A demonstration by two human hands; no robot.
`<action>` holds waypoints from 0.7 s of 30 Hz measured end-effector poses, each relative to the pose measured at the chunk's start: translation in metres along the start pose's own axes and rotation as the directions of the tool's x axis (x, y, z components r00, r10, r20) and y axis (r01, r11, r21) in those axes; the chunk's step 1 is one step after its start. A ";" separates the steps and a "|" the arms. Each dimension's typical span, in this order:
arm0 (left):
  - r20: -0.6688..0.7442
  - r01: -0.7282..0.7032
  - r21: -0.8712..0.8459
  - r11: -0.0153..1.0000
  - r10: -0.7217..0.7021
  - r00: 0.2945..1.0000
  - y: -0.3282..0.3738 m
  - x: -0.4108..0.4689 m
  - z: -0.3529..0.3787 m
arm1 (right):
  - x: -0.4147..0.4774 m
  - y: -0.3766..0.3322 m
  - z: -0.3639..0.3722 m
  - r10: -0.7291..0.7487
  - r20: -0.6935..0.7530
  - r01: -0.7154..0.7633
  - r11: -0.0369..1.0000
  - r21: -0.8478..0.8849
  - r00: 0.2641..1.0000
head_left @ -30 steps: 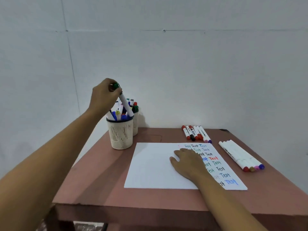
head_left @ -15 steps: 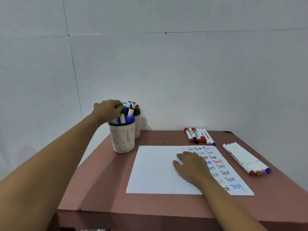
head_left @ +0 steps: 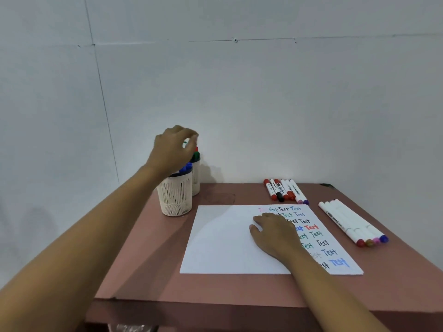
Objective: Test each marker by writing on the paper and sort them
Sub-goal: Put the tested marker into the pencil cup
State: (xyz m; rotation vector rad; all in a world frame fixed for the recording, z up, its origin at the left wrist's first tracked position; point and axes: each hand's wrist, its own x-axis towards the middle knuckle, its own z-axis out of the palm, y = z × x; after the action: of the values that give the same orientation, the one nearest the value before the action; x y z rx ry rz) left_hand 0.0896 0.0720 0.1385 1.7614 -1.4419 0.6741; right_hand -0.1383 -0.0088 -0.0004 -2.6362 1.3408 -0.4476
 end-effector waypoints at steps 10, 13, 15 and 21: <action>0.637 0.012 -0.006 1.000 -0.005 0.771 0.028 -0.079 0.105 | 0.007 0.000 -0.017 0.100 0.115 -0.120 0.976 0.183 0.988; 0.654 0.076 0.018 0.997 -0.069 0.753 0.018 -0.093 0.120 | 0.016 0.000 -0.025 0.112 0.119 -0.127 0.984 0.122 0.986; 0.642 0.107 0.000 0.994 -0.082 0.763 0.015 -0.098 0.125 | 0.028 0.004 -0.027 0.120 0.047 -0.127 0.978 0.166 0.992; 0.611 0.125 -0.049 0.991 -0.069 0.789 0.011 -0.101 0.128 | 0.079 0.020 -0.019 0.102 -0.249 -0.120 0.991 -0.058 0.963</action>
State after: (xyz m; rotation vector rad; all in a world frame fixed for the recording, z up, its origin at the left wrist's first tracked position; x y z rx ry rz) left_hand 0.0482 0.0251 -0.0126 2.0705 -1.7410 -0.0434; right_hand -0.1161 -0.0841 0.0281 -2.6127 1.5961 -0.7430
